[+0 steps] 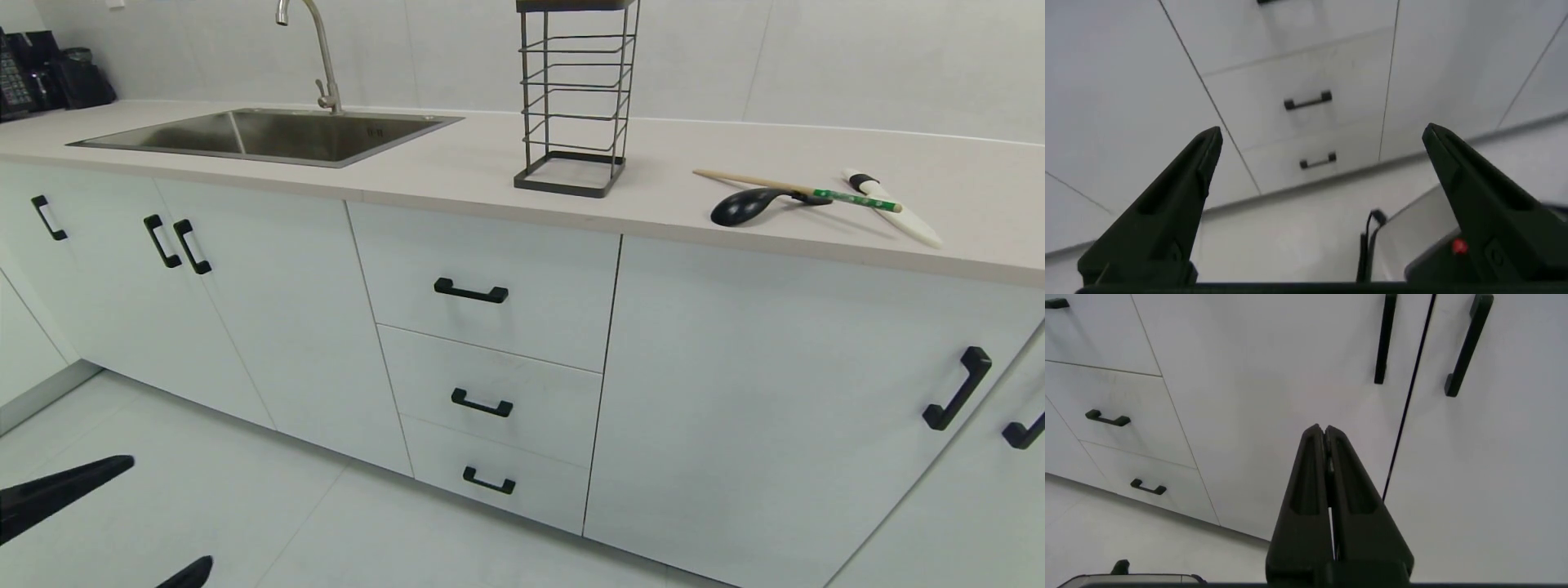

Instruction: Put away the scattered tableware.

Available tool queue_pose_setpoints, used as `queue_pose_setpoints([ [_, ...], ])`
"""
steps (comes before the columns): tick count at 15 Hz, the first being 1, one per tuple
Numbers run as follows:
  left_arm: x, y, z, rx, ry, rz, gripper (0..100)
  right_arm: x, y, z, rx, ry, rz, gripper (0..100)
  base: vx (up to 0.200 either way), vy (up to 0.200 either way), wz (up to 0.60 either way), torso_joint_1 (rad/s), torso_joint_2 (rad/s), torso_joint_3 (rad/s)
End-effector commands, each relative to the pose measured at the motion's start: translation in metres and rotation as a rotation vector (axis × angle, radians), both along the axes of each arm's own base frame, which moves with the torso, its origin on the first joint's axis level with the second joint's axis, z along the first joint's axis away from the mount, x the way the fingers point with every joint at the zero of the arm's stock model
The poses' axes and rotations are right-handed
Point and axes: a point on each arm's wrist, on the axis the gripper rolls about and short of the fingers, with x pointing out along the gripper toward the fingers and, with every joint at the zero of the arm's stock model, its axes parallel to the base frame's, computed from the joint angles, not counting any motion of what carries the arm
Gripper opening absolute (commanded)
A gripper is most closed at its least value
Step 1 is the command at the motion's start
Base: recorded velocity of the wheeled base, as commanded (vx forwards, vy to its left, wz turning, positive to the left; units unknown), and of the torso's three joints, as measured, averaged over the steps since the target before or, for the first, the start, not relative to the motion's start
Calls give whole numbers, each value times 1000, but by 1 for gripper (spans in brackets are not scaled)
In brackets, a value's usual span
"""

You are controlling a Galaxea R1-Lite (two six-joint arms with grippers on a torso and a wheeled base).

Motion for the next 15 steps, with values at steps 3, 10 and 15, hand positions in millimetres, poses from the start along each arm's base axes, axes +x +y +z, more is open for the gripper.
queue_pose_setpoints([
  [3, 81, -1, -39, 374, 155, -189, 100, 0, 0, 0, 0, 1, 1, 0, 0, 0, 0, 0, 0, 0],
  [10, 122, -36, -40, 628, 10, -470, 100, 0, 0, 0, -2, 3, 1, 0, 0, 0, 0, 0, 0, 0],
  [15, 151, -52, -56, 860, 51, -462, 100, 0, 0, 0, -2, 3, 1, 0, 0, 0, 0, 0, 0, 0],
])
